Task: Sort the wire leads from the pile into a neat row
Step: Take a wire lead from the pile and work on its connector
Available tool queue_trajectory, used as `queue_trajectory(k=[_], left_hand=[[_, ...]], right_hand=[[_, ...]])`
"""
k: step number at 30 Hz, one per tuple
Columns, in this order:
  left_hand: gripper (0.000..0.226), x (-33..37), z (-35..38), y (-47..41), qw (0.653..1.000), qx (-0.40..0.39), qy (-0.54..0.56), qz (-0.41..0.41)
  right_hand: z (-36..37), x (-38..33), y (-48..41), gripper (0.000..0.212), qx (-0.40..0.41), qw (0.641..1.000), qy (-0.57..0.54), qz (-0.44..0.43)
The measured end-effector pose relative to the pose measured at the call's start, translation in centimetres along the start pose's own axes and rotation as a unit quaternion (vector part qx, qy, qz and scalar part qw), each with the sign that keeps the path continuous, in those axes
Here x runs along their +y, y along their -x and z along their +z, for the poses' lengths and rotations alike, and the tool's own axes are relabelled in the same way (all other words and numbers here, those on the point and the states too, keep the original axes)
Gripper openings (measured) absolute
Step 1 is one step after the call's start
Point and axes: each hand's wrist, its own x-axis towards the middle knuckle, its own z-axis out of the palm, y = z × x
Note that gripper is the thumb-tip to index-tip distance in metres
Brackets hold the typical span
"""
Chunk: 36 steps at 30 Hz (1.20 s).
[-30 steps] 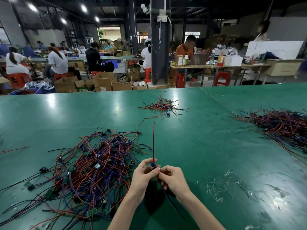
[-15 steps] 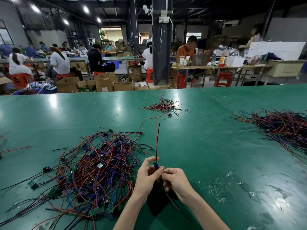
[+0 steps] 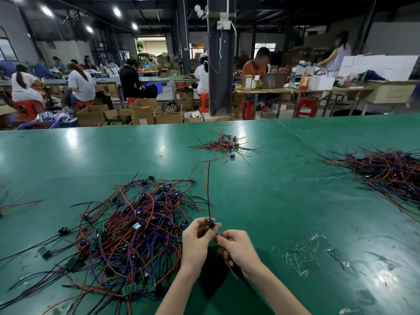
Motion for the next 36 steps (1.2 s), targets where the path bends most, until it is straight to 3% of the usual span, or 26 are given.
queue_trajectory(k=[8,15,22,36], left_hand=[[0.016,-0.4,0.0,-0.4,0.998,0.031,0.048,-0.014],[0.016,-0.3,0.1,-0.8,0.993,0.052,0.095,-0.046],[0.018,-0.1,0.2,-0.7,0.996,0.037,0.069,-0.039],[0.018,-0.1,0.0,-0.4,0.998,0.035,0.039,-0.038]], right_hand=[[-0.2,-0.3,0.1,0.010,-0.034,0.994,0.100,-0.015],[0.1,-0.3,0.3,0.010,-0.049,0.994,0.101,-0.013],[-0.3,-0.1,1.1,0.039,-0.048,0.976,0.212,0.005],[0.3,-0.2,5.9,0.023,-0.017,0.980,0.192,0.038]])
